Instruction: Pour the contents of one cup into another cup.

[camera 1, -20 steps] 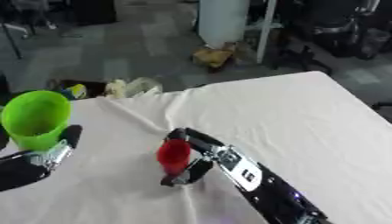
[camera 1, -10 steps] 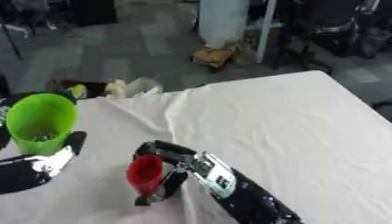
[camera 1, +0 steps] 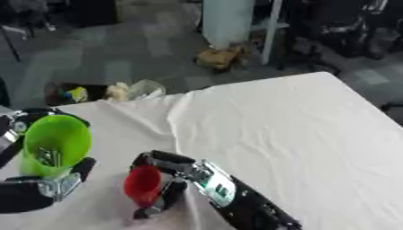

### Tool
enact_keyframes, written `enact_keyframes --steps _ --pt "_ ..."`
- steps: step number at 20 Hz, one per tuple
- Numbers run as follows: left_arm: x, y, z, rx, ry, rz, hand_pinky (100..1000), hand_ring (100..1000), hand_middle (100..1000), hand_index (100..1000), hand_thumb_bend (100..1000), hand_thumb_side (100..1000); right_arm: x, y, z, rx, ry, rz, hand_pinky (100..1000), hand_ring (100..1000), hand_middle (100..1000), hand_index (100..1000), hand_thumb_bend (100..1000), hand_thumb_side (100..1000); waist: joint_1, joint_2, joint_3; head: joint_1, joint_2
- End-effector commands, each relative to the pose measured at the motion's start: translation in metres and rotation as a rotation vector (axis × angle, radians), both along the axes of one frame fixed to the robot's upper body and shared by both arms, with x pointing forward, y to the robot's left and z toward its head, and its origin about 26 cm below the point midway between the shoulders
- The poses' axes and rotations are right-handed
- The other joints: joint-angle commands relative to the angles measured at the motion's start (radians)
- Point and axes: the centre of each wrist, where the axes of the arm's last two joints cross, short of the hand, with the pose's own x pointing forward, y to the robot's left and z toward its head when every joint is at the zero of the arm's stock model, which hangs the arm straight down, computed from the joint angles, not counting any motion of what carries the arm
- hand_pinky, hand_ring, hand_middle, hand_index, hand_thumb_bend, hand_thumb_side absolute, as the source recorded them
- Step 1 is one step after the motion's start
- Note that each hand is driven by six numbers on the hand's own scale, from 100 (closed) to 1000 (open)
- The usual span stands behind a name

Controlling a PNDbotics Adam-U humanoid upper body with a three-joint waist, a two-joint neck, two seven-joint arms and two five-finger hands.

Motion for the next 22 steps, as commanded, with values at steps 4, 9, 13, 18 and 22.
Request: enact_keyframes --steps 4,9,13,18,22 --pt "0.003 0.003 0.006 0.156 -0.033 0.004 277 441 574 753 100 172 0.004 0.006 0.012 0.004 -0.035 0.017 624 394 226 446 350 129 0.005 -0.019 0.002 -0.009 -0.001" --pt "0.009 0.003 0.002 0.240 -0.017 0.006 268 431 570 752 100 170 0.004 0.008 0.014 0.005 -0.039 0.023 624 394 226 446 351 128 0.004 -0.020 0.000 -0.013 -0.001" --pt "0.014 0.001 0.001 0.272 -0.015 0.013 263 426 565 751 100 166 0.004 0.012 0.013 0.003 -0.039 0.037 624 394 225 446 347 128 0.002 -0.020 -0.004 -0.014 0.000" --pt "0.019 -0.002 0.000 0.296 -0.020 0.017 258 422 561 752 100 164 0.003 0.020 0.014 -0.004 -0.042 0.066 624 394 224 446 344 129 -0.002 -0.022 -0.010 -0.014 0.001" --pt "0.022 -0.005 0.000 0.311 -0.028 0.016 251 416 557 751 100 161 0.002 0.026 0.015 -0.005 -0.044 0.088 624 395 224 446 344 130 -0.004 -0.022 -0.013 -0.014 0.002"
